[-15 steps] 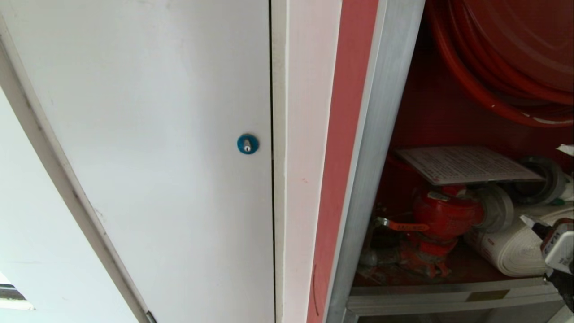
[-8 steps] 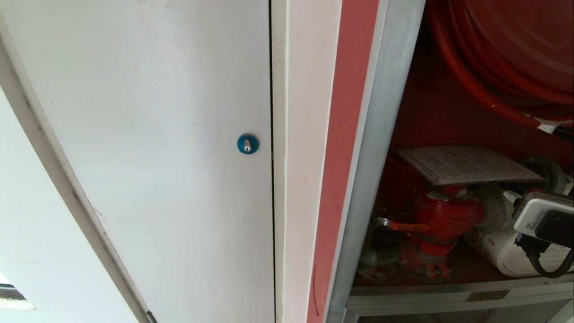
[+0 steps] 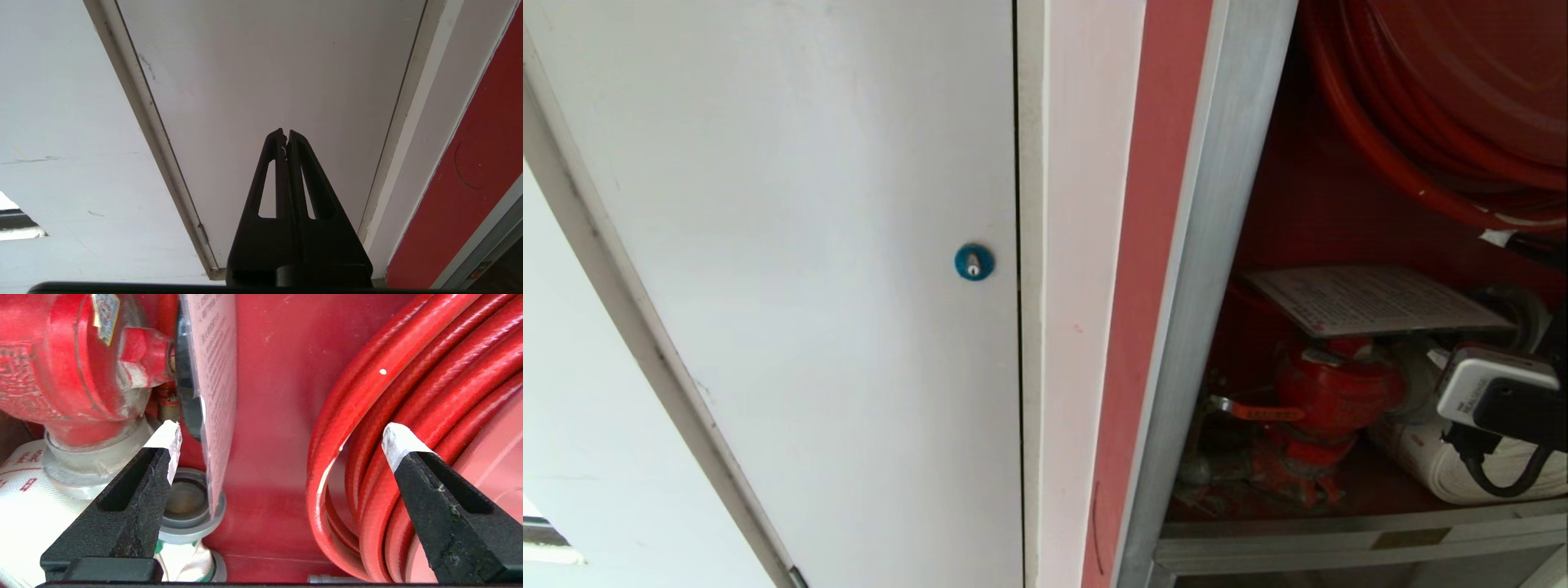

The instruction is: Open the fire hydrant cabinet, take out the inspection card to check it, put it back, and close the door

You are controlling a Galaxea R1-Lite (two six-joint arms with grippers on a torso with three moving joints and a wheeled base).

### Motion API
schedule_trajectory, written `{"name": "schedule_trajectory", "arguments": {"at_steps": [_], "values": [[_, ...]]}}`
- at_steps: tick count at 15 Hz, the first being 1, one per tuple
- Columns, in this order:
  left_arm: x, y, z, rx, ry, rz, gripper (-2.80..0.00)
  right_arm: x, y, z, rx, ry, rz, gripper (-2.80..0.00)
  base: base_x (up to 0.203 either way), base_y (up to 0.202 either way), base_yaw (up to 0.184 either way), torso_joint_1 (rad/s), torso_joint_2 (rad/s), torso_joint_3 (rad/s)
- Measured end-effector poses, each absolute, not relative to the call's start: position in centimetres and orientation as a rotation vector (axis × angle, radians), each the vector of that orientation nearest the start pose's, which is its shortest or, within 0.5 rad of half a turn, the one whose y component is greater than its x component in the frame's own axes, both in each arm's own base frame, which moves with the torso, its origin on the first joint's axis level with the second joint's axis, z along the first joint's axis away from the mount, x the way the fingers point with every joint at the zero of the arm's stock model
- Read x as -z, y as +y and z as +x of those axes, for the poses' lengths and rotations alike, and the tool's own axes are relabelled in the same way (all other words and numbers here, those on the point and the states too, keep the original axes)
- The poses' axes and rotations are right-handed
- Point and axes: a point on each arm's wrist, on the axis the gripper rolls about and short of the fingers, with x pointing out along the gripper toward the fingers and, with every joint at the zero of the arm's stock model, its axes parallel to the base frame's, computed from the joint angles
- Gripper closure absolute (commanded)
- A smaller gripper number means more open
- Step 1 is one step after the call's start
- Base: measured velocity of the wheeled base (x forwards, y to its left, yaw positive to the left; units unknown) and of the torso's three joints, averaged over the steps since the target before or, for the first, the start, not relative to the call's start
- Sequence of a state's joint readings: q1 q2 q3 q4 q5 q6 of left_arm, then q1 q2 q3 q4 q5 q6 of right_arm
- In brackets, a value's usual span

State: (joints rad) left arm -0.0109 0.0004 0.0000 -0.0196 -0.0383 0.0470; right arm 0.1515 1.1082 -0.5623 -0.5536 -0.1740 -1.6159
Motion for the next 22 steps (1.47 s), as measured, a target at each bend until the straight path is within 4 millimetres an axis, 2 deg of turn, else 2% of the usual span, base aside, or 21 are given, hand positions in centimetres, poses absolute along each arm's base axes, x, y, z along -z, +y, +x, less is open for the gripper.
{"name": "schedule_trajectory", "arguments": {"at_steps": [11, 18, 22], "values": [[-7.7, -0.1, -2.3, 0.049, -0.020, 0.048, 0.00, -25.9, 2.1, 16.2, 0.065, -0.013, -1.619, -2.80, 0.000, 0.000, 0.000, 0.000, 0.00, 0.000], [-7.7, -0.1, -2.3, 0.049, -0.020, 0.048, 0.00, -25.0, 1.9, 15.3, 0.059, 0.013, -1.637, -2.80, 0.000, 0.000, 0.000, 0.000, 0.00, 0.000], [-7.7, -0.1, -2.3, 0.048, -0.020, 0.047, 0.00, -24.7, 1.9, 15.4, 0.058, 0.029, -1.638, -2.80, 0.000, 0.000, 0.000, 0.000, 0.00, 0.000]]}}
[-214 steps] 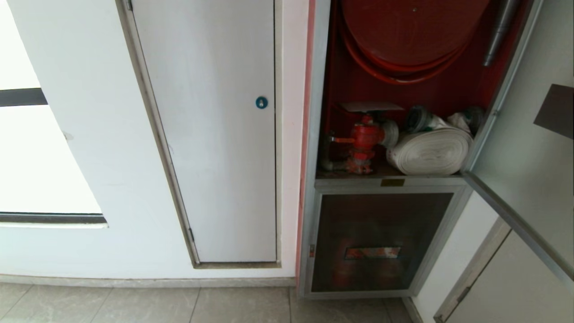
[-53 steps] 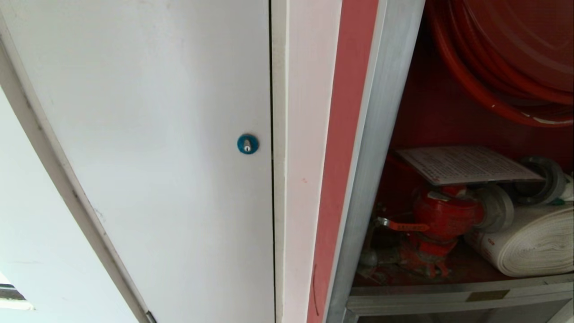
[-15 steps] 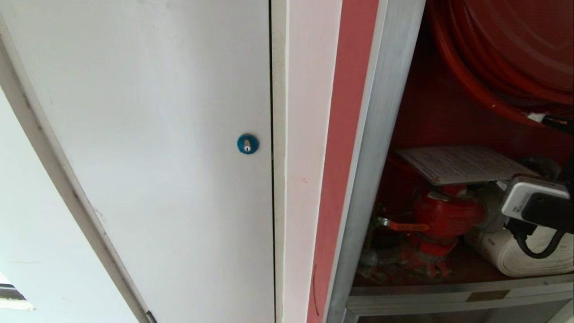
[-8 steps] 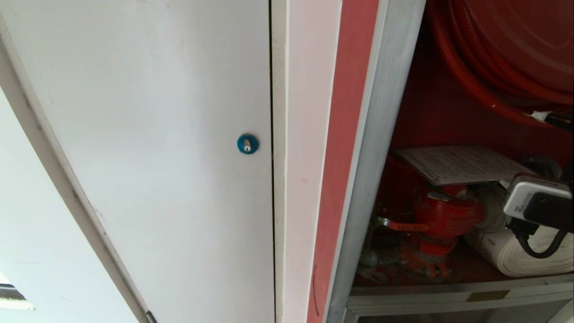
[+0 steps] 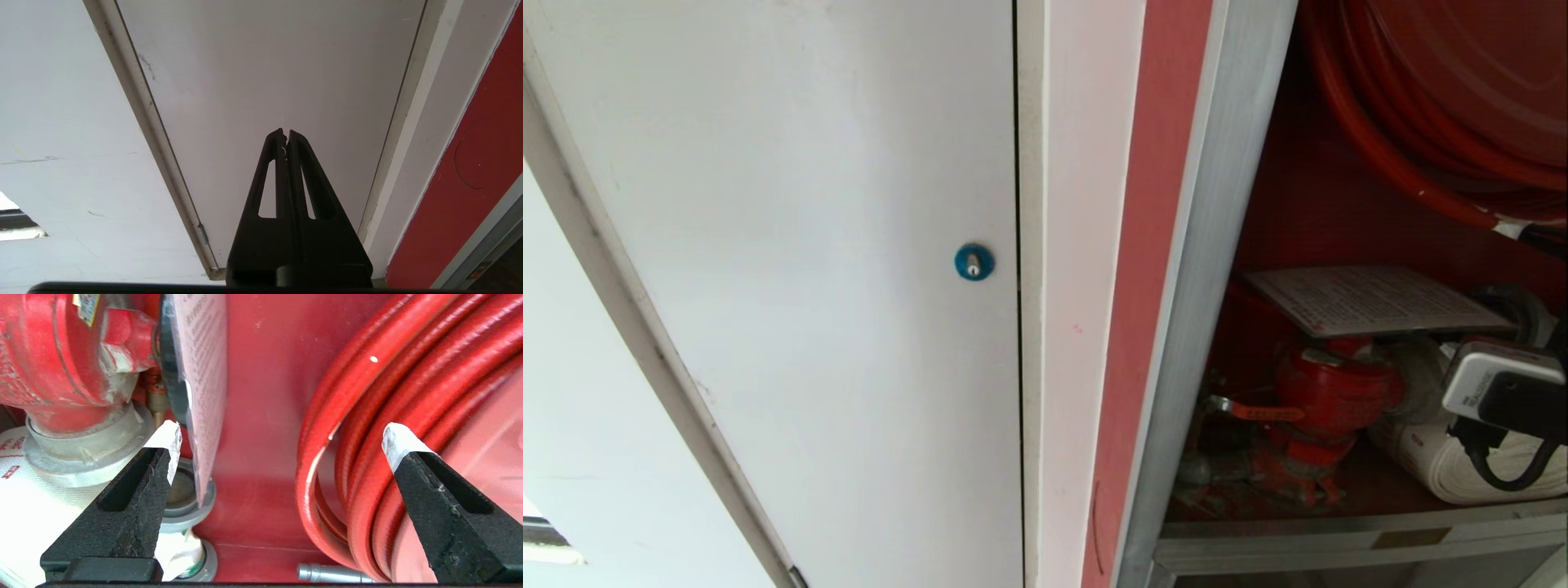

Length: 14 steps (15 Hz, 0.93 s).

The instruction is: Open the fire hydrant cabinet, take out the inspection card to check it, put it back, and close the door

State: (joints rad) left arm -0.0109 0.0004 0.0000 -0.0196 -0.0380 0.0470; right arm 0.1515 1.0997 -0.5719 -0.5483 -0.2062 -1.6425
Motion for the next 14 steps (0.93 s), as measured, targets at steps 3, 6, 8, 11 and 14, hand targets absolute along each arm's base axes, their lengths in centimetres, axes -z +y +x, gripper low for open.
{"name": "schedule_trajectory", "arguments": {"at_steps": [3, 6, 8, 11, 14], "values": [[-7.7, -0.1, -2.3, 0.048, -0.020, 0.048, 0.00, -24.5, 1.9, 15.8, 0.056, 0.048, -1.640, -2.80, 0.000, 0.000, 0.000, 0.000, 0.00, 0.000], [-7.7, -0.1, -2.3, 0.048, -0.020, 0.048, 0.00, -24.3, 1.9, 16.1, 0.049, 0.057, -1.641, -2.80, 0.000, 0.000, 0.000, 0.000, 0.00, 0.000], [-7.7, -0.1, -2.3, 0.049, -0.020, 0.048, 0.00, -24.4, 2.0, 16.4, 0.050, 0.059, -1.641, -2.80, 0.000, 0.000, 0.000, 0.000, 0.00, 0.000], [-7.7, -0.1, -2.3, 0.049, -0.020, 0.048, 0.00, -24.7, 2.0, 16.8, 0.054, 0.058, -1.641, -2.80, 0.000, 0.000, 0.000, 0.000, 0.00, 0.000], [-7.7, -0.1, -2.3, 0.049, -0.020, 0.047, 0.00, -25.1, 2.0, 17.2, 0.064, 0.055, -1.639, -2.80, 0.000, 0.000, 0.000, 0.000, 0.00, 0.000]]}}
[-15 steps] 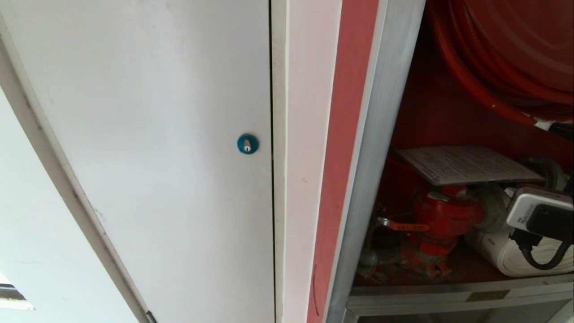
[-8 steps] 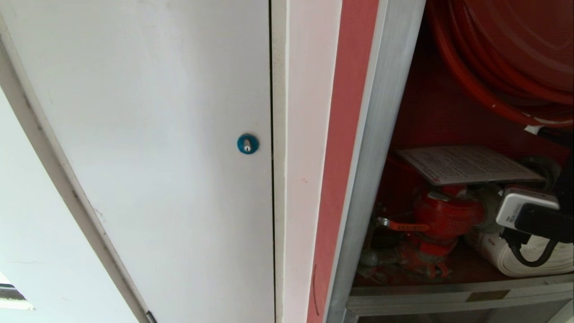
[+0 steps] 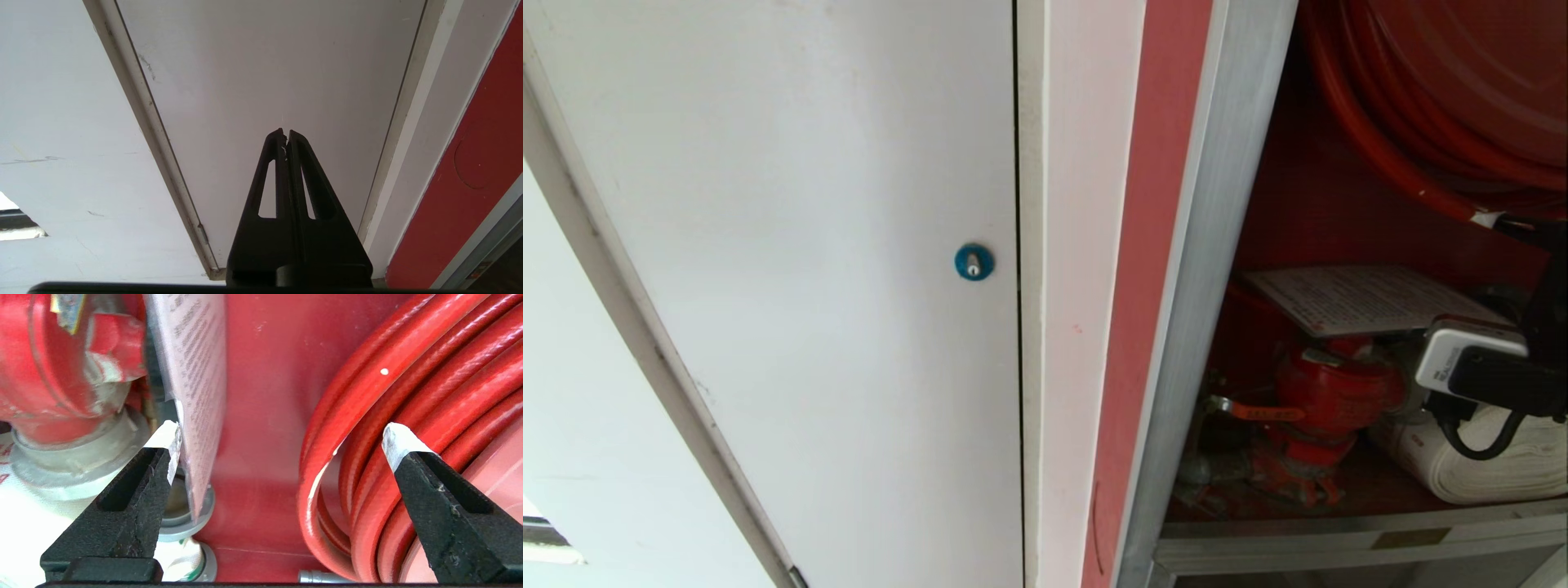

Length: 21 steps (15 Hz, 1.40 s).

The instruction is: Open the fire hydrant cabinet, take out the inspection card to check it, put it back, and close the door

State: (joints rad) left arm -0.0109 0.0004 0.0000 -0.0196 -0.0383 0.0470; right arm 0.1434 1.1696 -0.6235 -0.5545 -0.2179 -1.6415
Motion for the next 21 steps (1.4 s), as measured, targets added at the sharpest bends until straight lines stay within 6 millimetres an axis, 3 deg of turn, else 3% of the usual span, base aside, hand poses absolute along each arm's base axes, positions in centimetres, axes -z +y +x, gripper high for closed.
{"name": "schedule_trajectory", "arguments": {"at_steps": [21], "values": [[-7.7, -0.1, -2.3, 0.049, -0.020, 0.047, 0.00, -25.8, 2.3, 19.5, 0.081, 0.040, -1.641, -2.80, 0.000, 0.000, 0.000, 0.000, 0.00, 0.000]]}}
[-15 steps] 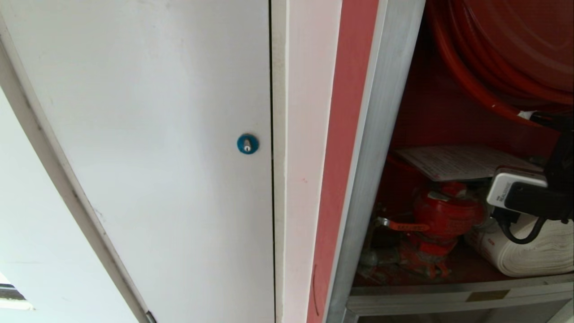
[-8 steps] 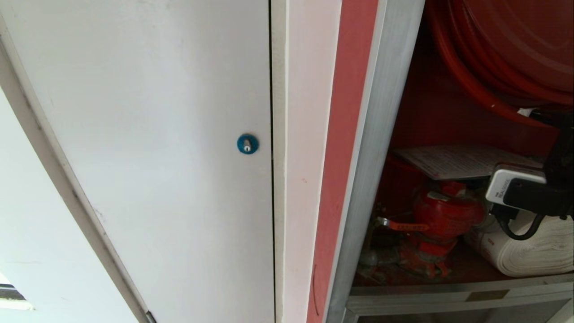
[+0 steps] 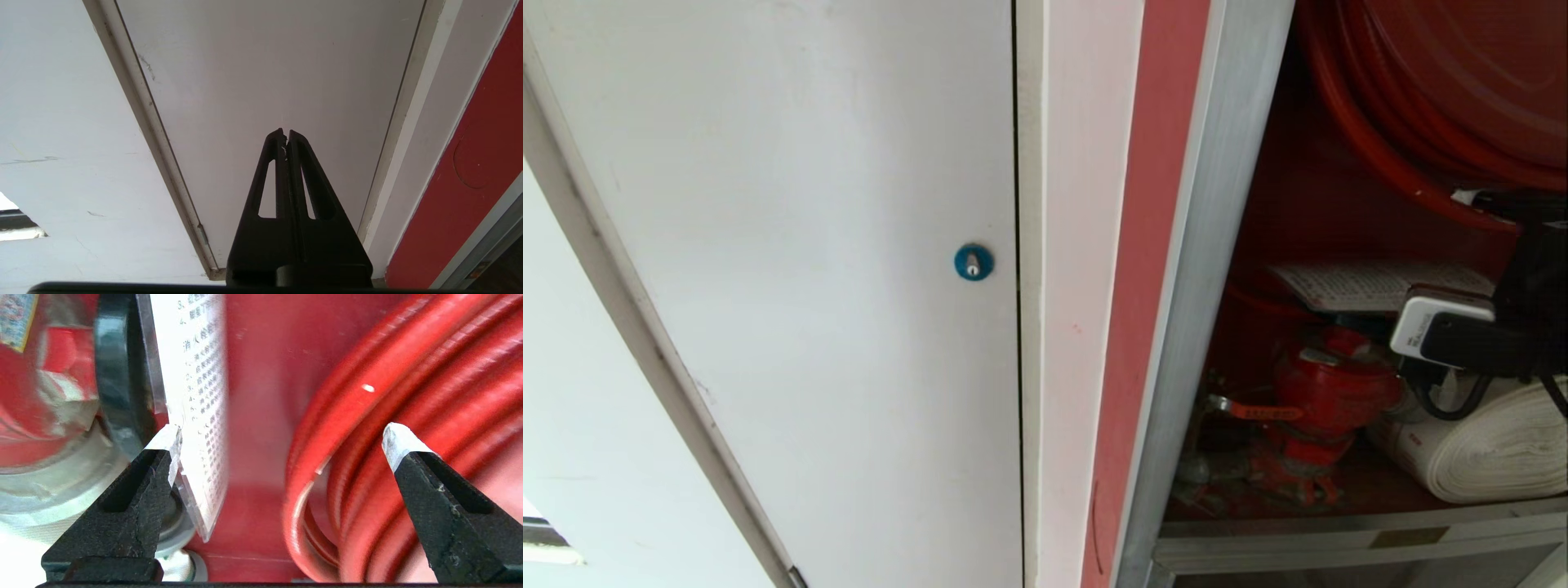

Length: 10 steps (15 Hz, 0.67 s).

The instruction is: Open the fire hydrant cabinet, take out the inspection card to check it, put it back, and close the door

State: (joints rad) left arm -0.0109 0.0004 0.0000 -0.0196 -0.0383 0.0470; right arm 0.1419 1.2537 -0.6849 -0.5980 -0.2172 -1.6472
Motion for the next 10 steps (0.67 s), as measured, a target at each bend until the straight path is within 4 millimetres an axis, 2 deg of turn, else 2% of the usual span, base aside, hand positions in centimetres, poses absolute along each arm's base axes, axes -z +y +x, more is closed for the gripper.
{"name": "schedule_trajectory", "arguments": {"at_steps": [10], "values": [[-7.7, -0.1, -2.3, 0.048, -0.020, 0.048, 0.00, -25.6, 2.5, 20.7, 0.100, 0.022, -1.643, -2.80, 0.000, 0.000, 0.000, 0.000, 0.00, 0.000]]}}
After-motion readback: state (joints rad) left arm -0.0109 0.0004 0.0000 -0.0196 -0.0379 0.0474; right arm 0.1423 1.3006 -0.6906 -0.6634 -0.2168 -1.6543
